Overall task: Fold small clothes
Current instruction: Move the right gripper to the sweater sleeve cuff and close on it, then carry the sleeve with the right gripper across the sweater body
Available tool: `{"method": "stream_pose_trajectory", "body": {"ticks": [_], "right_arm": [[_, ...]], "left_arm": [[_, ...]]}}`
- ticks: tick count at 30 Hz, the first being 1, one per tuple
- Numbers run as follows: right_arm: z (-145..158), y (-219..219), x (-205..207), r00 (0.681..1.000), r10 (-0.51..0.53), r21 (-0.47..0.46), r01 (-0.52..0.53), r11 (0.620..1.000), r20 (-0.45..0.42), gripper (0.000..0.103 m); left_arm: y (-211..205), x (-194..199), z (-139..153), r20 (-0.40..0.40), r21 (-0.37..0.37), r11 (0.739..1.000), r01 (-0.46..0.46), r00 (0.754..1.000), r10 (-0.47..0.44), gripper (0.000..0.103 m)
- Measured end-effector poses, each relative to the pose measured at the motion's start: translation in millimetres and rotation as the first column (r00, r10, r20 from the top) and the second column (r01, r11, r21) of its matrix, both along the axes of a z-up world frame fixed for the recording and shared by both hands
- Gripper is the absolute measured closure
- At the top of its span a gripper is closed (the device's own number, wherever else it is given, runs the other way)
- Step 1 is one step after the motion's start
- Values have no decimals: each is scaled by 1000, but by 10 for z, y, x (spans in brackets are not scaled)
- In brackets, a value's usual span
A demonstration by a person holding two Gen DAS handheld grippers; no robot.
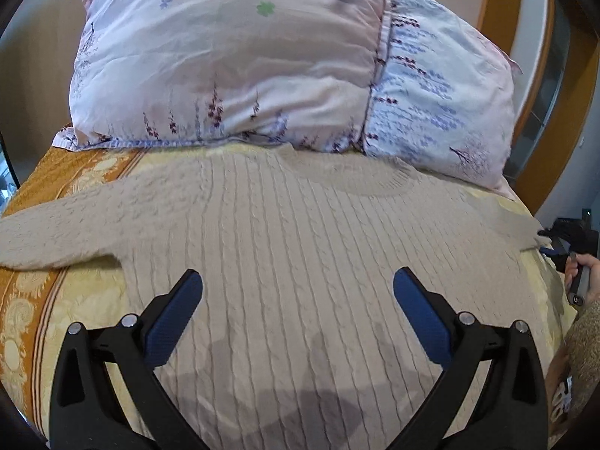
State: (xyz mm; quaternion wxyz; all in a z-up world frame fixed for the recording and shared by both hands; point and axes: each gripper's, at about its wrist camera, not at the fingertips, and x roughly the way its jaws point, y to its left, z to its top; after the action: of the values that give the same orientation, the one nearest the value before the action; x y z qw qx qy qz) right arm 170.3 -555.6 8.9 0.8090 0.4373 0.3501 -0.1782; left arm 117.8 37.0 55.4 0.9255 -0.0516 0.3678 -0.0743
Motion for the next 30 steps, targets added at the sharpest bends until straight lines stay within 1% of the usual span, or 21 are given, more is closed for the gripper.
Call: {"method": "stream_pose_trajectory", "body": {"ticks": [4,8,11,12,13,15,16,21,23,24,25,27,30], "right_arm": [[-54,-78,68,999,-40,17,40,999,14,66],[-80,-160,16,998,-62,27,61,998,33,72],[-99,-145,4,998,-56,-7,56,998,30,85],[-108,-139,14,998,-47,-10,48,999,34,91],[-106,-132,17,998,-42,-15,42,999,41,93],[-57,-100,16,998,-30,-51,33,998,61,94],[12,-56,18,997,-14,-90,21,996,80,94],[400,232,31,981,78,-228,-36,973,179,95],[574,423,39,966,142,-282,-78,956,214,95],[687,583,38,952,190,-317,-109,942,238,95],[745,674,38,943,218,-334,-127,934,251,95],[880,957,38,911,301,-374,-186,909,280,95],[966,1319,21,866,400,-403,-265,876,301,95]], "left_arm": [[-18,159,46,-8,18,1000,10,1000,-10,2],[-17,252,54,-3,-3,1000,15,1000,-15,2],[-7,307,38,0,-27,999,23,1000,-23,2],[-7,323,29,-3,-41,999,33,999,-33,2],[-4,327,21,-6,-50,998,38,999,-39,2],[1,345,9,-15,-80,995,59,998,-61,2],[1,356,6,-19,-87,994,66,998,-68,2],[13,374,21,-5,-87,995,53,999,-54,2],[30,378,25,-1,-107,993,53,999,-54,2],[39,380,25,-1,-116,992,52,999,-53,2],[45,384,26,-2,-122,991,53,999,-54,2],[49,385,21,-4,-140,988,58,998,-59,2],[36,374,20,-7,-151,986,66,998,-68,2]]}}
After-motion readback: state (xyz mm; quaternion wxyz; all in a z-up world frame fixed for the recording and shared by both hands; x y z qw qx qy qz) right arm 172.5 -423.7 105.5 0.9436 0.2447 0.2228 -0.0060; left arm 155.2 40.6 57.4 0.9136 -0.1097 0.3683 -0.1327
